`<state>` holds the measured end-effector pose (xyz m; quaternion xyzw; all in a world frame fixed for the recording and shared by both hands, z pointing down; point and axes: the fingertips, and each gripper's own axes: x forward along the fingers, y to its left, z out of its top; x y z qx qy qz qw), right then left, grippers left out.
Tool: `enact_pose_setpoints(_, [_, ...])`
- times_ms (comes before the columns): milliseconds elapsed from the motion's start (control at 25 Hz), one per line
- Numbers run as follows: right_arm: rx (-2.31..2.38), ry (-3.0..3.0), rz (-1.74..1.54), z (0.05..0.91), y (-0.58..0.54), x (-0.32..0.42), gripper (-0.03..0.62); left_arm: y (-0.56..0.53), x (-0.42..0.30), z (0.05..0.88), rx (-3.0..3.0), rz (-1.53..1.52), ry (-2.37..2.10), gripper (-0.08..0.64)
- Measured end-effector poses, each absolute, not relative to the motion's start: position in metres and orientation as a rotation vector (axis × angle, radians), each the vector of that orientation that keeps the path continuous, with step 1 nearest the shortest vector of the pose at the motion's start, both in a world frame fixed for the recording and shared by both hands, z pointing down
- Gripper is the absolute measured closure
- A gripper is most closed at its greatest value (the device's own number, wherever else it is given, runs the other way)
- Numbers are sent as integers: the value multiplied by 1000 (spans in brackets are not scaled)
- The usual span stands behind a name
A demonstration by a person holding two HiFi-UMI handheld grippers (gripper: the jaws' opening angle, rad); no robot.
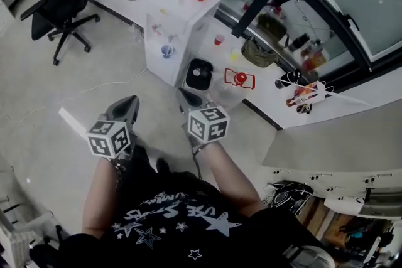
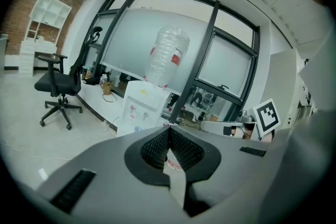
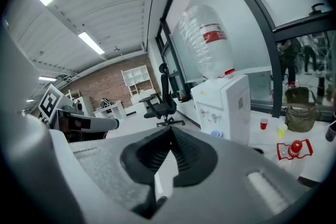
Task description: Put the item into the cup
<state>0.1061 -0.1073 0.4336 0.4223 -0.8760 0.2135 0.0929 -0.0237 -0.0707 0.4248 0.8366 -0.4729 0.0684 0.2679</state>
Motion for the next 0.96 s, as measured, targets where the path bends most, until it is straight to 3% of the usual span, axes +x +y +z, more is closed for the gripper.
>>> enact_pose_setpoints(960, [1318, -2565, 620, 424, 18, 64, 592, 76, -83, 413, 2198, 145, -1319, 554])
